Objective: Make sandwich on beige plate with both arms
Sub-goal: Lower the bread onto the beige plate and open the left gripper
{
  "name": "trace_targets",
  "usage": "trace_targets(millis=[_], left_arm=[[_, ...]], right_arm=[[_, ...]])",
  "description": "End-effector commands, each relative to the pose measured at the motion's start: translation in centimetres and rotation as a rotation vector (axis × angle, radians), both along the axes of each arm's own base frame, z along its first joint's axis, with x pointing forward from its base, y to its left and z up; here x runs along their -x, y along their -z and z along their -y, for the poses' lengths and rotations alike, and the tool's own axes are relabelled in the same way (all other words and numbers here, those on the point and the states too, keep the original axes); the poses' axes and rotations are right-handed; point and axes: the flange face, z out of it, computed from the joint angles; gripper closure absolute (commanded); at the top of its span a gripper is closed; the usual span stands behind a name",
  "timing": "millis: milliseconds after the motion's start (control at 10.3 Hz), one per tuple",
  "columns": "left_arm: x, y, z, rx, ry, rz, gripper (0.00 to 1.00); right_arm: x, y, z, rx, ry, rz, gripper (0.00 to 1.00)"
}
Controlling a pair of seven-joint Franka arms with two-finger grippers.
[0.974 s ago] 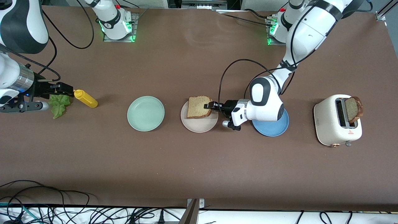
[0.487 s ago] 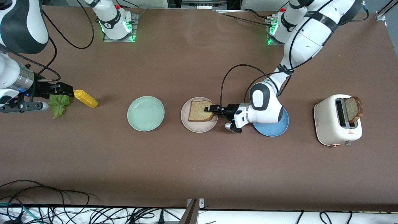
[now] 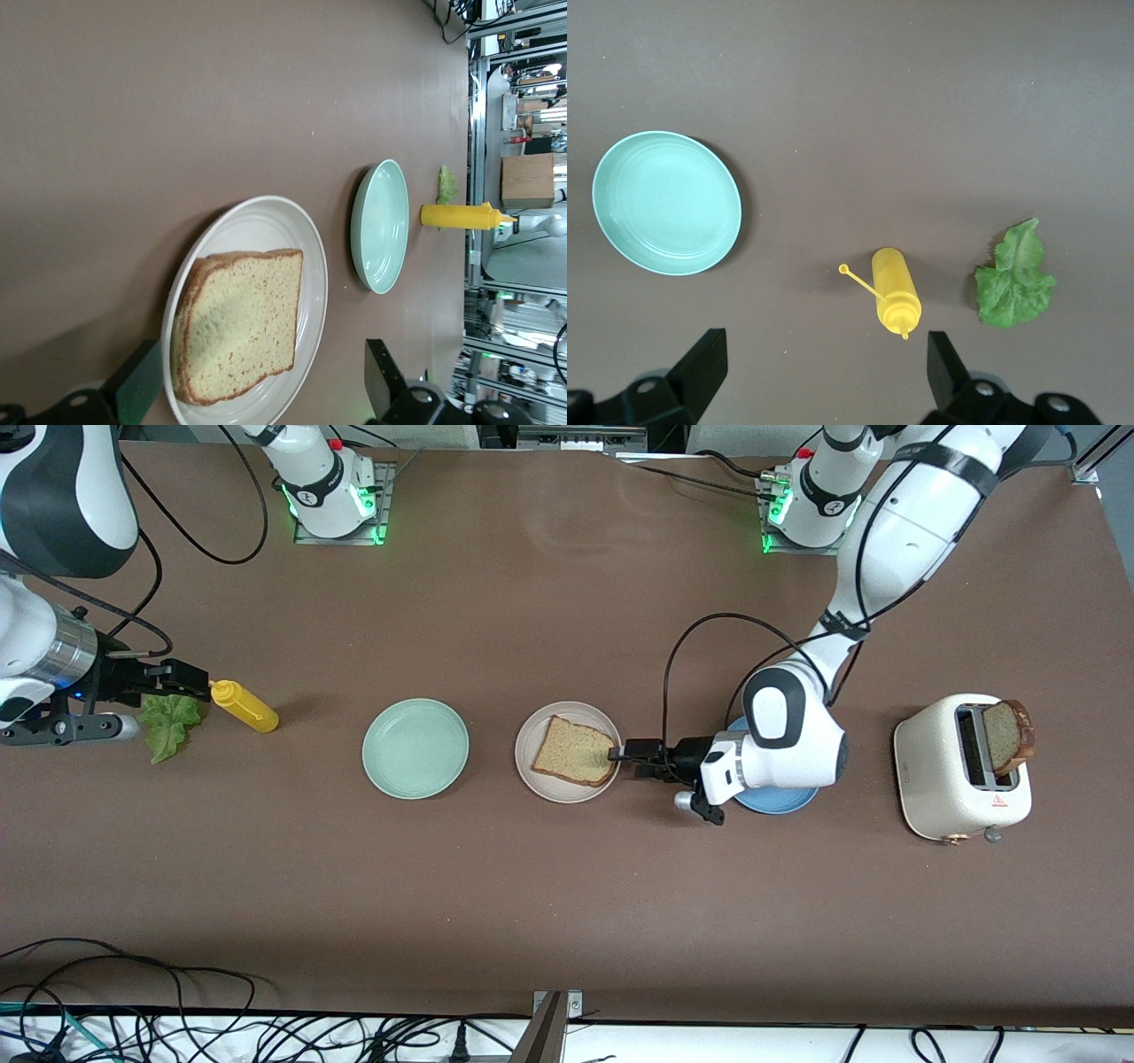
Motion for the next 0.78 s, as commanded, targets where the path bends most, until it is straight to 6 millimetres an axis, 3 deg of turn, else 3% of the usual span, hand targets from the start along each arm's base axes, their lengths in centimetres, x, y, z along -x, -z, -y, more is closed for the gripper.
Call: trace_targets(millis=[0, 487, 682], left_arm=[[0.7, -5.2, -2.5, -0.112, 0.023, 0.035, 0.0], [1.1, -15.8, -6.9, -0.483, 0.103, 0.022, 0.0], [0.9, -19.9, -11.2, -0.605, 0.12, 0.074, 0.0]], right_arm=[[0.1, -0.4, 0.1, -0.009, -0.01, 0.008, 0.0], [0.1, 0.1, 0.0, -0.007, -0.009, -0.002, 0.0], [-0.3, 1.1, 0.7, 0.012, -0.01, -0.018, 0.0]])
